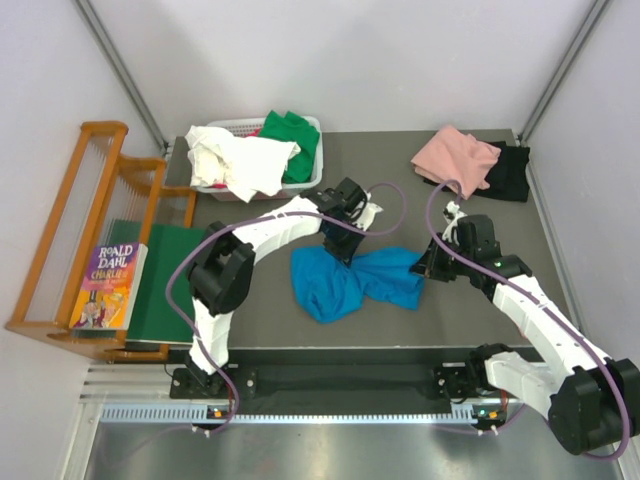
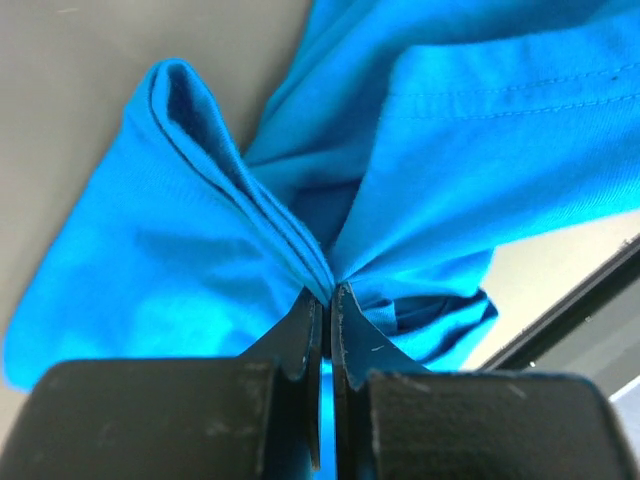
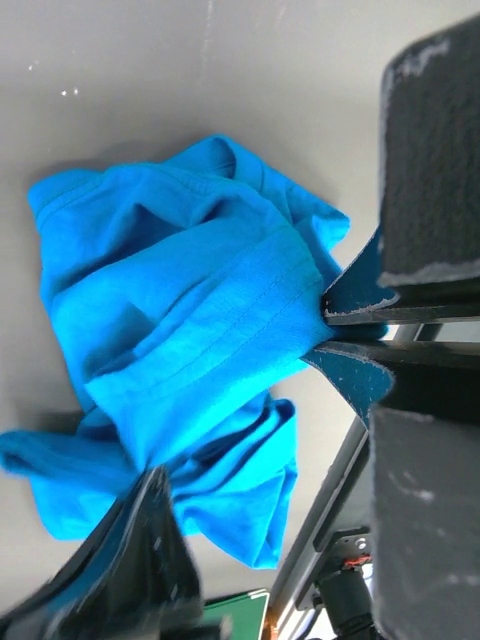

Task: Fold and stack the t-shirts
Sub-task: Flatten the tshirt out

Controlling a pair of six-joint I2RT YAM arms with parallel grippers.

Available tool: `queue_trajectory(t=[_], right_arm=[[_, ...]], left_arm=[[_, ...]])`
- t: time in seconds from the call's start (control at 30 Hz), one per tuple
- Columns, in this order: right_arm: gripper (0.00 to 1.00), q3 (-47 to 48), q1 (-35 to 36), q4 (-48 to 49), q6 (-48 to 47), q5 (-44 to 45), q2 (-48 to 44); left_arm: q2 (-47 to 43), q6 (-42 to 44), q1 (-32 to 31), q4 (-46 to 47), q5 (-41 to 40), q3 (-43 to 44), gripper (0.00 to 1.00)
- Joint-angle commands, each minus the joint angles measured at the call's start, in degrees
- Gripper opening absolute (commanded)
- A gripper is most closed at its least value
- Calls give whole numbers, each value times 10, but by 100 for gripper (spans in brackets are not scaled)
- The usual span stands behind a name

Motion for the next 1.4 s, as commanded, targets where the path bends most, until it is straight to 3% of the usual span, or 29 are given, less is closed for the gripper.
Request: queue_trajectory(t=[0.0,0.17,0.7,1.03,1.37], right_arm=[[0,0,1,28,-6,2,-9],[0,0,2,29,-7,0,-7],[0,12,1,14,-9,8,-19],[0,46,0,8,-13,10,-8],[0,85,1,-8,-24,22,-13]], left_arm=[[-69,29,54,-43,-7,12,0],[-106,48,96,-72,18,8,0],[-158,83,111,-110,38,-43,0],[-318,161,244,-143,22,-151,0],[-383,142,272,-103,-30,-138,0]])
